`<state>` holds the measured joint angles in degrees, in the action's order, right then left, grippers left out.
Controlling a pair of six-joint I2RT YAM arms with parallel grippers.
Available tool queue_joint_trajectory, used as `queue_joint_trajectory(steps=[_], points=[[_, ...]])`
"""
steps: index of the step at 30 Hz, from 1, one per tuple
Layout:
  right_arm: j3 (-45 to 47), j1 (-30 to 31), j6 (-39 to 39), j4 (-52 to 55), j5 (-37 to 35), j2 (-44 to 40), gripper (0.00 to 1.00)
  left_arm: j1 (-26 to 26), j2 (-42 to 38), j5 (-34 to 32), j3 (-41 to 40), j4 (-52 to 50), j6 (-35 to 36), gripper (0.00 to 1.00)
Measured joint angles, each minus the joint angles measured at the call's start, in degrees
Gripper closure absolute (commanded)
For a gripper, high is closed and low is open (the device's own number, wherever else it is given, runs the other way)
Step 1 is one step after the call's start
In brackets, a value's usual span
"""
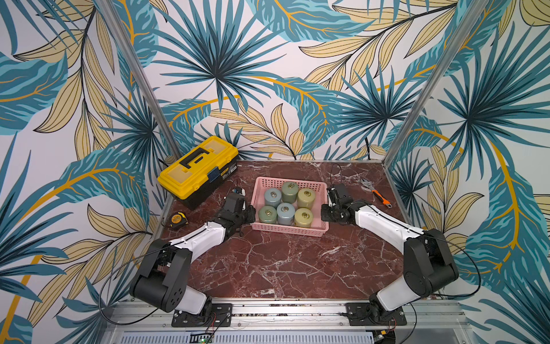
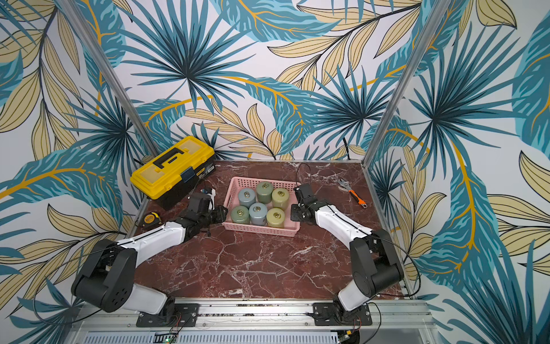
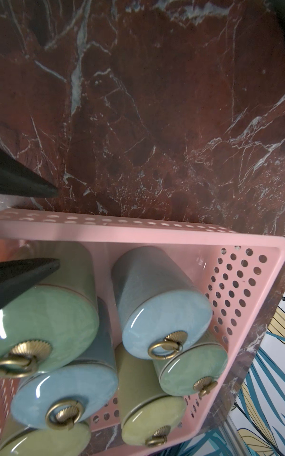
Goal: Take the tea canister out of the basket
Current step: Adjust the basket at the center of the board.
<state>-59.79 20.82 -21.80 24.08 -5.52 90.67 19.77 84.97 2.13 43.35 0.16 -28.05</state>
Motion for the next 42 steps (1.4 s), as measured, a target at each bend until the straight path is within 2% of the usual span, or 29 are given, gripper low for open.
queue_joint_trajectory(steps=[6, 13, 27, 42], points=[[0.0, 0.0, 0.0, 0.0, 0.0, 0.0, 0.86, 0.0, 1.0, 0.3, 0.1, 0.0, 0.0, 0.81], [0.0, -0.2, 0.0, 0.0, 0.1, 0.0, 0.87, 0.1, 0.4, 1.0, 0.0, 0.1, 0.5, 0.94], [1.0, -0.2, 0.2, 0.0, 1.9, -0.8, 0.87, 0.3, -5.2, 1.3, -5.5, 0.1, -1.8, 0.98], [0.0, -0.1, 1.7, 1.3, 1.0, -0.4, 0.87, 0.6, -7.0, 2.3, -7.8, 1.7, -4.4, 1.0]])
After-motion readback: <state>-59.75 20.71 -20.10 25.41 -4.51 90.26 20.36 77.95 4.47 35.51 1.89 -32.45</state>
